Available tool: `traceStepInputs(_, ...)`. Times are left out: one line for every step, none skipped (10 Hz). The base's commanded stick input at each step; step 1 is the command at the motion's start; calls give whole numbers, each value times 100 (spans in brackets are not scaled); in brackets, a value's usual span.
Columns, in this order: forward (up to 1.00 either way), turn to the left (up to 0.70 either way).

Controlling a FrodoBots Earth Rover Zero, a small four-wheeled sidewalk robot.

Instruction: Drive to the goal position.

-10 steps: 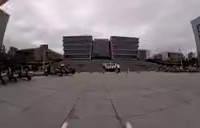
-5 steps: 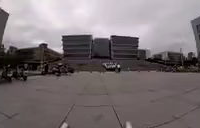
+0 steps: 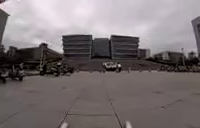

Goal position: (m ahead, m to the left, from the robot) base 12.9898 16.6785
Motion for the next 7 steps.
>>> traceStepInputs(70, 9)
traceStepInputs(70, 14)
traceStepInputs(70, 8)
traceStepInputs(70, 0)
traceStepInputs(70, 0)
traceStepInputs(70, 0)
traceStepInputs(70, 0)
